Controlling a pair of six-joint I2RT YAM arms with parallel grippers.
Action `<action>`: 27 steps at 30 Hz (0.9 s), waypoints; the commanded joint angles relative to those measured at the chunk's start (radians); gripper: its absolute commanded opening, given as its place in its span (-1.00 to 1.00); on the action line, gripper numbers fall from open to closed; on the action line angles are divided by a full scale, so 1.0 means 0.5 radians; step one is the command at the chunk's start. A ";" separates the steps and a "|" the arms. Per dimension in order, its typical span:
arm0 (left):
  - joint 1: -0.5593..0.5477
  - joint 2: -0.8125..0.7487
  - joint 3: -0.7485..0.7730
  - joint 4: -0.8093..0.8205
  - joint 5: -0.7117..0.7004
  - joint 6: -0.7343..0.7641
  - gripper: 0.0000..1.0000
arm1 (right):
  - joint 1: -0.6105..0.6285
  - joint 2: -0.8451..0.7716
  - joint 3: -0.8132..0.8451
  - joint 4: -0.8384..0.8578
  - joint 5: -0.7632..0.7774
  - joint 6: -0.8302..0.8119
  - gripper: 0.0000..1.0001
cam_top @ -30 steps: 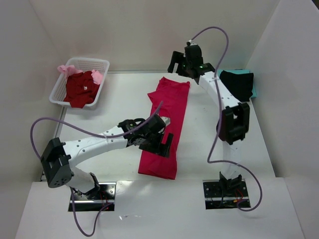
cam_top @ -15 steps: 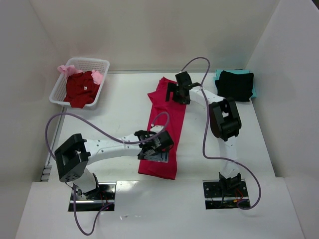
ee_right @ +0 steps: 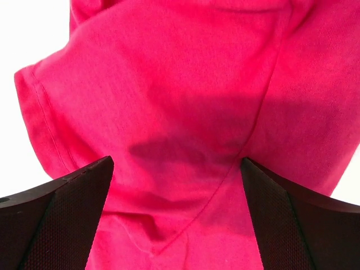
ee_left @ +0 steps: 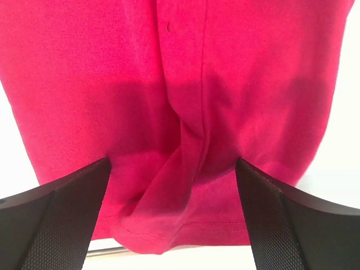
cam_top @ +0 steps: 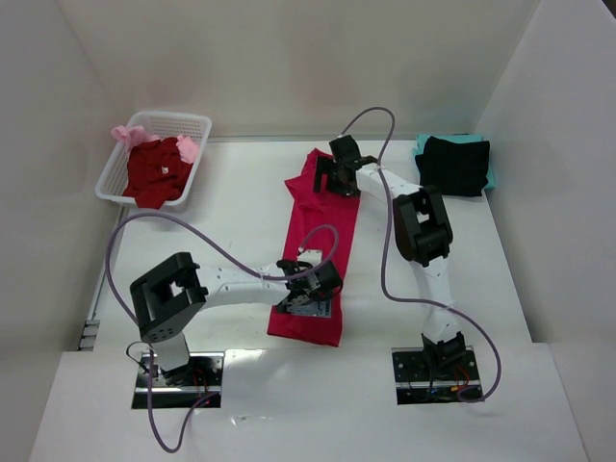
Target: Fold and stack the t-shirts
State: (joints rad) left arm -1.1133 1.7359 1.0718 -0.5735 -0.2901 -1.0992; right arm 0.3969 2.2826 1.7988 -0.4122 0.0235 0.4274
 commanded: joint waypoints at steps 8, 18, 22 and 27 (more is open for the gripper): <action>-0.031 0.069 0.041 0.132 0.117 0.094 0.99 | 0.013 0.371 0.501 -0.145 0.057 -0.060 0.99; -0.050 0.148 0.105 0.132 0.120 0.174 0.99 | 0.013 0.617 1.047 -0.261 -0.108 -0.097 0.99; -0.050 0.130 0.105 0.113 0.120 0.174 0.99 | 0.031 0.620 1.066 -0.262 -0.127 -0.097 0.99; -0.050 0.001 0.136 0.018 0.059 0.155 0.99 | 0.031 0.375 0.925 -0.231 -0.090 -0.137 0.99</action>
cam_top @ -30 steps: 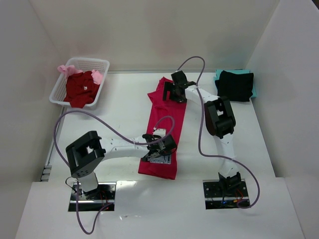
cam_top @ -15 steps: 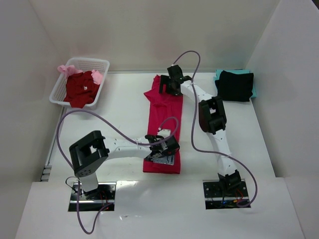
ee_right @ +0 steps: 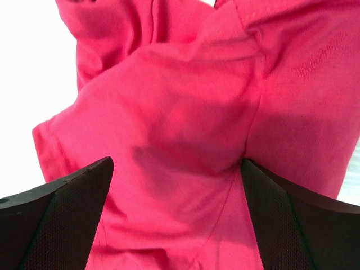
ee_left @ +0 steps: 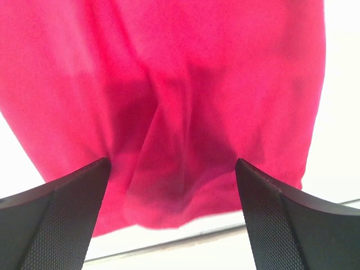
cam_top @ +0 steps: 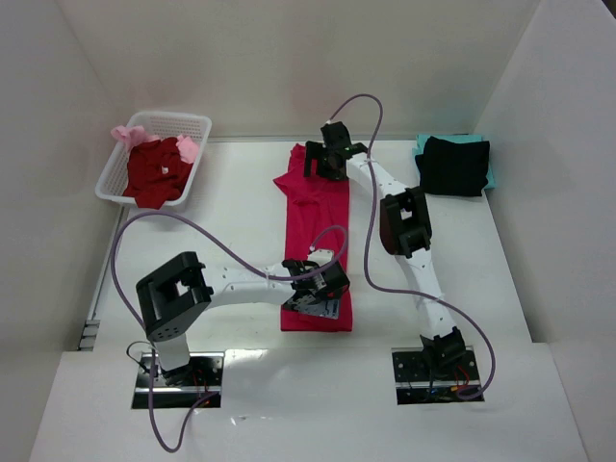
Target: Fold and stack the t-shirts
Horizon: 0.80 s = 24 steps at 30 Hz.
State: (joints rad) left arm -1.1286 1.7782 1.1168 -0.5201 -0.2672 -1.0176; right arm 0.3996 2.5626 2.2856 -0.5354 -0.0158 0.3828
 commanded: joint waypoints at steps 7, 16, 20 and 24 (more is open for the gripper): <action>-0.019 -0.481 0.172 -0.291 -0.104 -0.008 0.99 | -0.032 -0.874 -0.416 0.134 -0.076 -0.002 0.99; 0.017 -1.083 0.019 -0.187 -0.416 -0.008 0.99 | -0.054 -1.731 -1.563 0.288 -0.067 0.130 0.99; 0.155 -1.127 -0.009 -0.135 -0.456 0.132 0.99 | -0.054 -1.995 -2.079 0.331 -0.134 0.198 0.99; 0.492 -1.127 0.034 -0.150 -0.359 0.255 0.99 | -0.035 -2.155 -2.364 0.331 -0.210 0.235 0.99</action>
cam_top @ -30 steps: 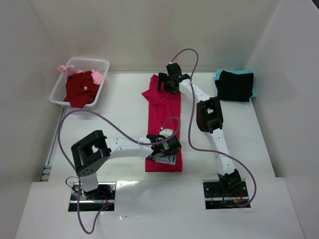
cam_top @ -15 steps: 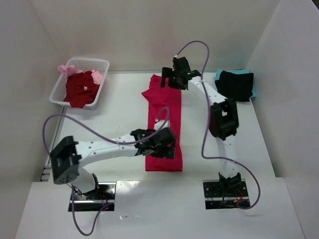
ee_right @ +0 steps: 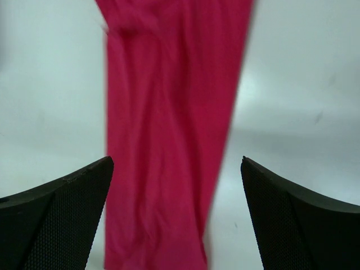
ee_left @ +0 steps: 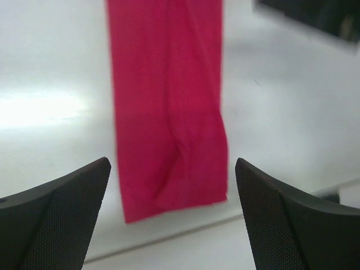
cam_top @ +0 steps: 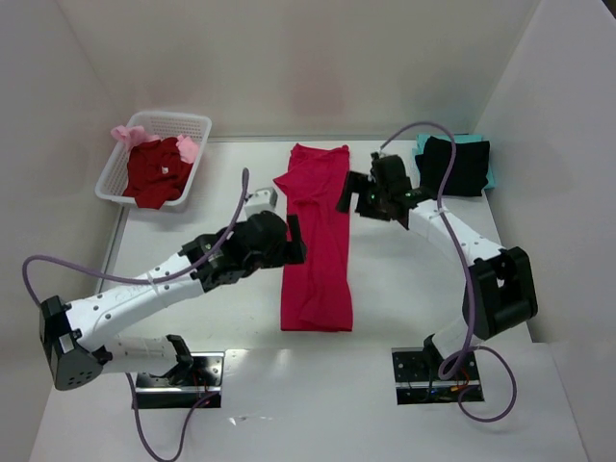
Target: Fold and stack the t-shirts
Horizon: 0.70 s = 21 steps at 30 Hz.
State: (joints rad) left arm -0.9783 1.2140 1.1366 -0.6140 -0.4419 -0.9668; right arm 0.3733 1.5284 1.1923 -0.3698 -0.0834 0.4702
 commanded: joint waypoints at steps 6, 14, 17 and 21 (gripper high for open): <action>0.680 -0.121 -0.113 0.457 0.624 0.366 0.99 | 0.063 -0.173 -0.384 0.040 -0.131 0.124 0.99; 0.678 0.326 -0.153 0.467 1.457 0.691 0.99 | 0.063 0.121 -0.136 0.175 -0.045 0.106 0.99; 0.561 0.449 -0.132 0.467 1.488 0.655 0.99 | 0.063 0.342 0.100 0.175 -0.091 0.106 0.99; 0.417 0.493 -0.193 0.541 1.488 0.541 0.99 | 0.063 0.425 0.153 0.200 -0.112 0.124 0.97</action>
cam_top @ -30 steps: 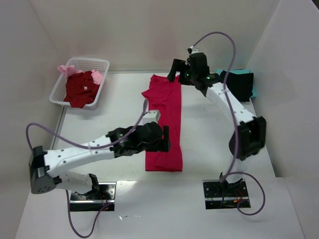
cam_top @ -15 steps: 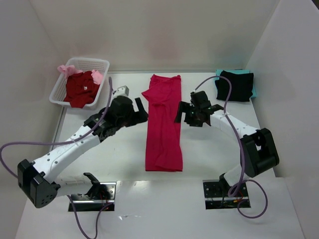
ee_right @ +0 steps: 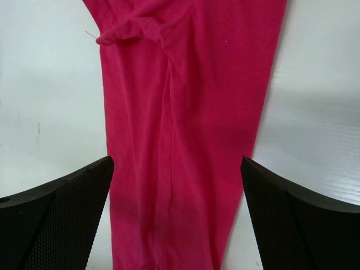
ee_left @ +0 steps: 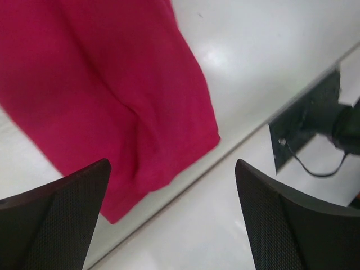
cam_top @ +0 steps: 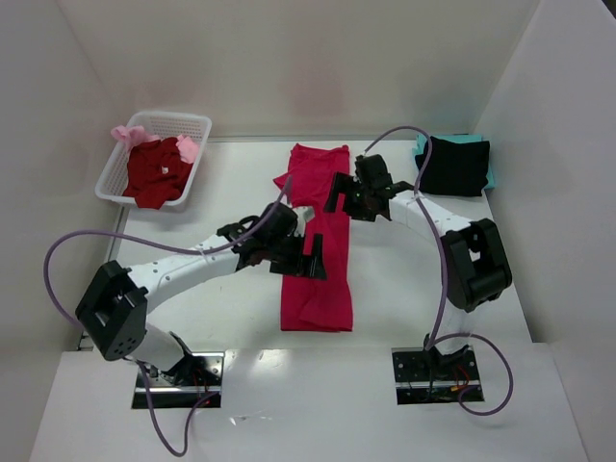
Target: Fold and stack the t-shirts
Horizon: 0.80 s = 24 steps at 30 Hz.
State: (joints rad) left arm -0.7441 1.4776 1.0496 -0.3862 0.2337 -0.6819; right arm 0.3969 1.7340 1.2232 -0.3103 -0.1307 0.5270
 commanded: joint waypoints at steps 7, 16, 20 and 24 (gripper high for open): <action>-0.223 0.020 -0.185 0.229 0.330 -0.127 0.77 | 0.016 0.060 0.054 0.166 -0.079 -0.008 0.97; -0.297 0.146 -0.231 0.174 0.134 -0.207 0.69 | 0.016 0.272 0.266 0.170 -0.177 -0.044 0.94; -0.297 0.146 -0.280 0.174 0.051 -0.247 0.58 | 0.016 0.293 0.266 0.170 -0.177 -0.045 0.94; -0.316 0.220 -0.280 0.174 0.011 -0.268 0.43 | 0.016 0.336 0.266 0.170 -0.177 -0.045 0.94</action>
State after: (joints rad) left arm -0.8940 1.5589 0.9138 -0.3134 0.2687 -0.7925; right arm 0.3969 1.8786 1.3113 -0.2634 -0.2077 0.5224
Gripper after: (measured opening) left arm 0.726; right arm 0.974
